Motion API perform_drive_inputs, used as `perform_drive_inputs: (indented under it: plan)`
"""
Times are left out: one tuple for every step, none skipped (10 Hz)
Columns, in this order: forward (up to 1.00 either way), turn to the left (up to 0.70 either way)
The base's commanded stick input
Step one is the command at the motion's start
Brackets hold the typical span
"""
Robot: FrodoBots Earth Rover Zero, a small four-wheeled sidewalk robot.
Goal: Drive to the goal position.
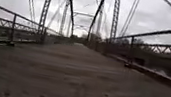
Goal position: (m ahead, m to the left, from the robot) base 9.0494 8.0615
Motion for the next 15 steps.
perform_drive_inputs:
  plan:
    - [1.0, 0.0]
    - [1.0, 0.0]
    - [1.0, 0.0]
    - [1.0, 0.0]
    - [1.0, 0.0]
    - [1.0, 0.0]
    - [1.0, 0.0]
    - [1.0, 0.0]
    - [1.0, 0.0]
    - [1.0, 0.01]
    - [1.0, 0.18]
    - [1.0, 0.28]
    - [1.0, 0.34]
    - [1.0, 0.38]
    - [1.0, 0.15]
